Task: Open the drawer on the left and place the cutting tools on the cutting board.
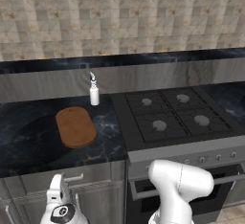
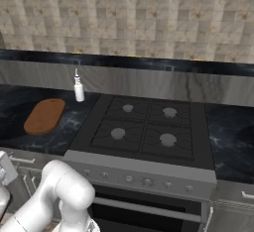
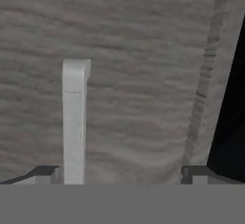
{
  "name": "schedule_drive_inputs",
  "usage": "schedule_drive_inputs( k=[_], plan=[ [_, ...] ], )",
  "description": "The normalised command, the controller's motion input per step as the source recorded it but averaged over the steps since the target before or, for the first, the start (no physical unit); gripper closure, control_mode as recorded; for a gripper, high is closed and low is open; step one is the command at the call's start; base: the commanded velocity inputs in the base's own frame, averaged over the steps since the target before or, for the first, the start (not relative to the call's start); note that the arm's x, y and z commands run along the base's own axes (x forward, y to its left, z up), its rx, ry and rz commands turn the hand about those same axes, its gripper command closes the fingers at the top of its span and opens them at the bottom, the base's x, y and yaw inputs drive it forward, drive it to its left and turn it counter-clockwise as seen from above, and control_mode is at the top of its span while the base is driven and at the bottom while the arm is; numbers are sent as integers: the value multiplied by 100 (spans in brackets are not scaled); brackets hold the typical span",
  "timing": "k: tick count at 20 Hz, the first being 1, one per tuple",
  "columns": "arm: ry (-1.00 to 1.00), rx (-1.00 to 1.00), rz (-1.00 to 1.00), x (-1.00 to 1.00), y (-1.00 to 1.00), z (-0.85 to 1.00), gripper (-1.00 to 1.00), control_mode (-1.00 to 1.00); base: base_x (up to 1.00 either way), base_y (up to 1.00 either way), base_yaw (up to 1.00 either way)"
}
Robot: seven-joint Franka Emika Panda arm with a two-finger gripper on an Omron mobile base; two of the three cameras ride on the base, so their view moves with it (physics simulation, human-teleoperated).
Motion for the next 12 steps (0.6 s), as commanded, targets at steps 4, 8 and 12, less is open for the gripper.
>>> schedule_drive_inputs(
  k=[4,8,12],
  plan=[
    [0,0,0,2,4,-23,-100,-100,0,0,0],
    [0,0,1,0,13,-41,-100,-100,0,0,0],
    [0,1,0,0,9,-30,-100,-100,0,0,0]
  ],
)
